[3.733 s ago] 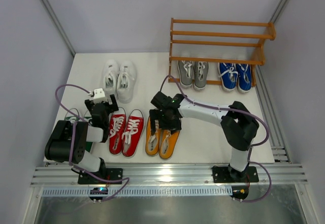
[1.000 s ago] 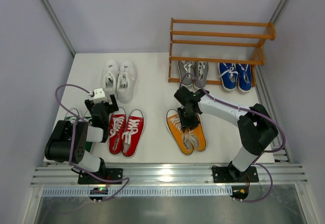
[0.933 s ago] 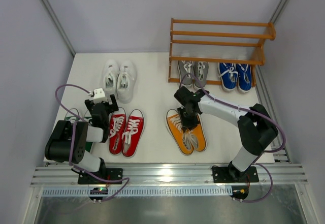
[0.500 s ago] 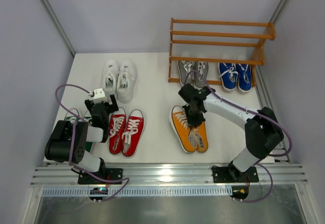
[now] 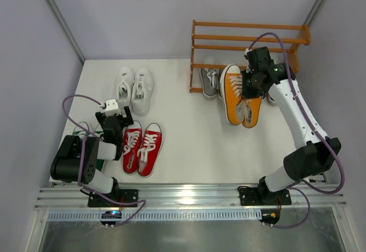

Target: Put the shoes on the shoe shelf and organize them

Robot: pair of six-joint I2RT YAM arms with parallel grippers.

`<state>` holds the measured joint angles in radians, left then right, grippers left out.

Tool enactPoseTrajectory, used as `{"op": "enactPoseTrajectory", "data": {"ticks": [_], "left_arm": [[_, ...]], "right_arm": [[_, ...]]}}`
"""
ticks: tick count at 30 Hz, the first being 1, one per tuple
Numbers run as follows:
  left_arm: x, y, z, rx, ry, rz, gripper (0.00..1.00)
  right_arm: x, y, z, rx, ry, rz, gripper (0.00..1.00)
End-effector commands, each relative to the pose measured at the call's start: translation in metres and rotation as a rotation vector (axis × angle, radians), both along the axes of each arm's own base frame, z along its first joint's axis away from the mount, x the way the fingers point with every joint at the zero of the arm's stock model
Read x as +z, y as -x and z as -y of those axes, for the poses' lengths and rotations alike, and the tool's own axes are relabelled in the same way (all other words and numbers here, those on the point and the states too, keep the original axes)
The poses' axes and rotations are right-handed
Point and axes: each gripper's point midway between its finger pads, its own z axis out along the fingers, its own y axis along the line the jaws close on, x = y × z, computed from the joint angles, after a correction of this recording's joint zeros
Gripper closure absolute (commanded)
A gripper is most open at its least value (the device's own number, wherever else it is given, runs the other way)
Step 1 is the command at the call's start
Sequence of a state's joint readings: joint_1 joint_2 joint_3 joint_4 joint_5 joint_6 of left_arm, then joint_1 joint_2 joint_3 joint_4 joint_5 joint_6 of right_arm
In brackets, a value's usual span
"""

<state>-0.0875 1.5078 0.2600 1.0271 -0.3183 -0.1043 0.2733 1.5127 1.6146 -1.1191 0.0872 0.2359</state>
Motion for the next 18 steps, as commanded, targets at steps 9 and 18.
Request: {"op": "enactPoseTrajectory", "data": {"ticks": [9,18], "left_arm": [[0.024,-0.009,-0.001,0.011,0.011,0.084,0.00],[0.024,-0.010,-0.001,0.011,0.010,0.085,0.00]], "right_arm": [[0.072,-0.106,0.043,-0.002,-0.035,0.176,0.96],[0.051,-0.128,0.083,-0.060,-0.012,0.137,0.96]]}}
